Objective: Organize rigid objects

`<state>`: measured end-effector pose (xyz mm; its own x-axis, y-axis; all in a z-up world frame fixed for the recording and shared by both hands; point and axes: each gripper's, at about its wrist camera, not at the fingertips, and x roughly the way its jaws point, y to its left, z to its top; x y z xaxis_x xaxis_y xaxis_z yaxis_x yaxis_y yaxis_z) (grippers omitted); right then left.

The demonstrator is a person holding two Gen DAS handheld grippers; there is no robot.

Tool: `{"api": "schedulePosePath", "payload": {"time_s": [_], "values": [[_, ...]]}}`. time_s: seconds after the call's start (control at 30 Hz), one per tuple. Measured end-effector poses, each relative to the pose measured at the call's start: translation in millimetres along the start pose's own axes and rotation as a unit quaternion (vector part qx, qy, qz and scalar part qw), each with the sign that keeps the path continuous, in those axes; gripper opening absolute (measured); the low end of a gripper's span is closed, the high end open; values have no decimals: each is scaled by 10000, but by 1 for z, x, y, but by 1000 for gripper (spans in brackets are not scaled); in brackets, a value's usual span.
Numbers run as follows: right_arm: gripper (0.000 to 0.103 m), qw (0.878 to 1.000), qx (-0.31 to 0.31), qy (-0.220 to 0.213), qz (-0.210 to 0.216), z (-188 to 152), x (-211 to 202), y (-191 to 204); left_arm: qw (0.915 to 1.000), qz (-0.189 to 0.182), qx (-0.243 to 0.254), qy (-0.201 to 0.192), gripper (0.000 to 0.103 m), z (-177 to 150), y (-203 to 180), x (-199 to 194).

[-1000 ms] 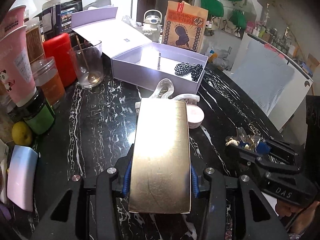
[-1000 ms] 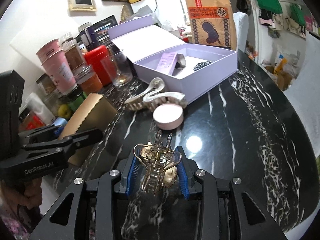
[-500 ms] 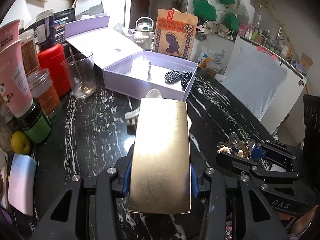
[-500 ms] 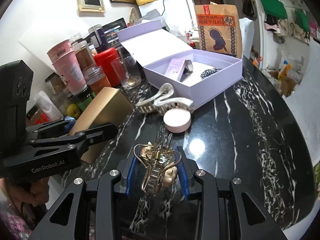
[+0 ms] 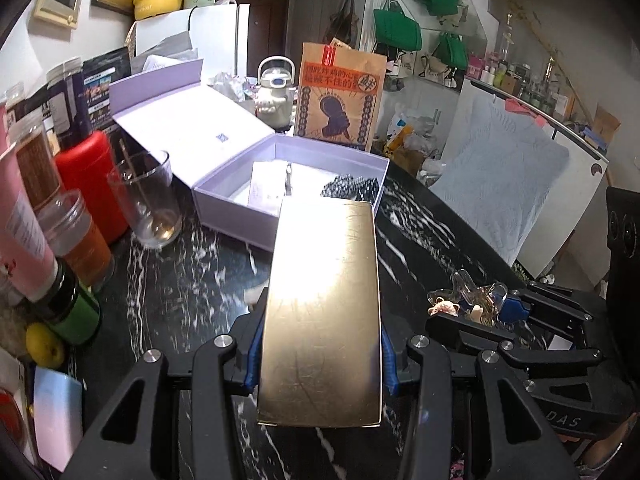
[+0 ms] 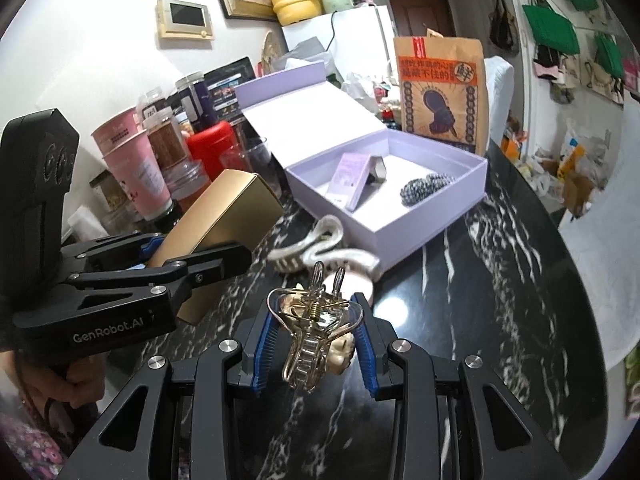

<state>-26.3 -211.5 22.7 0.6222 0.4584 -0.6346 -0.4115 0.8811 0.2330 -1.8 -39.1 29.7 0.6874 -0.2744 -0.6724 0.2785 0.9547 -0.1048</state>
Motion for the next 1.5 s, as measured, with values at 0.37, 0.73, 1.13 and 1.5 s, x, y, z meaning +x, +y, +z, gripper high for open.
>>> {"api": "schedulePosePath", "payload": {"time_s": [0.37, 0.73, 1.13, 1.5], "values": [[35, 9997, -237, -66, 37, 35, 1, -4, 9999, -59, 6, -95, 44, 36, 3, 10], [35, 9998, -219, 1, -32, 57, 14, -17, 9999, -134, -37, -52, 44, 58, 7, 29], [35, 9998, -154, 136, -8, 73, 41, -36, 9997, -131, -93, 196, 44, 73, 15, 63], [35, 9997, -32, 209, -98, 90, 66, -58, 9995, -100, -145, 244, 44, 89, 26, 87]]}}
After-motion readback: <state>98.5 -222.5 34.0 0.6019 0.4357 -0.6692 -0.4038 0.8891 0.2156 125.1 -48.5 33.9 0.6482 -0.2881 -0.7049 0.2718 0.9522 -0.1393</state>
